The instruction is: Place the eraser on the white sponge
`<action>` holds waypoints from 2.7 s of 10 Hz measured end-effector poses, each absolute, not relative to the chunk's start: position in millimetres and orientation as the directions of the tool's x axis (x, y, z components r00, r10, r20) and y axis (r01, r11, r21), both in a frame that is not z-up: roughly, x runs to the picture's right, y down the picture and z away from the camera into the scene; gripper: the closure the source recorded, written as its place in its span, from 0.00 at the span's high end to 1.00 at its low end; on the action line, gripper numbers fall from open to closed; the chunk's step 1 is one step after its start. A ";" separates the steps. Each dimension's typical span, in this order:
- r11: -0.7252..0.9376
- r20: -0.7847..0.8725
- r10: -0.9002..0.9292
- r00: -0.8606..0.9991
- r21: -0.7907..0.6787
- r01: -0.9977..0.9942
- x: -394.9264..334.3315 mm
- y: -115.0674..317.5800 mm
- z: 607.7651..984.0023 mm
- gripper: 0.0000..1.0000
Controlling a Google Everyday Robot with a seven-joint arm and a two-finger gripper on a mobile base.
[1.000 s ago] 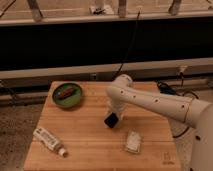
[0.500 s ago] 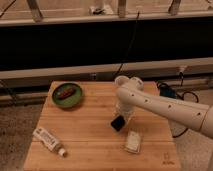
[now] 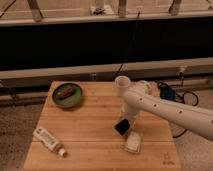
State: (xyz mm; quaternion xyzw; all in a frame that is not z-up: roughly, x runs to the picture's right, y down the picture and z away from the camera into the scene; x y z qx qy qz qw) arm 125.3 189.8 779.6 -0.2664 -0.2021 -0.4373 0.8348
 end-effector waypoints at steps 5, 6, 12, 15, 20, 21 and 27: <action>0.489 0.583 -0.605 0.543 -0.266 0.831 146.7 203.2 762.5 0.00; 0.491 0.582 -0.602 0.547 -0.269 0.828 154.9 205.6 760.0 0.00; 0.496 0.586 -0.598 0.546 -0.264 0.827 171.3 217.6 756.5 0.00; 0.492 0.589 -0.601 0.541 -0.261 0.830 174.9 221.4 754.5 0.00; 0.488 0.591 -0.603 0.536 -0.258 0.834 181.2 225.2 753.1 0.00; 0.488 0.591 -0.603 0.535 -0.257 0.834 182.6 225.8 752.7 0.02; 0.487 0.593 -0.603 0.534 -0.256 0.835 188.8 226.5 751.9 0.38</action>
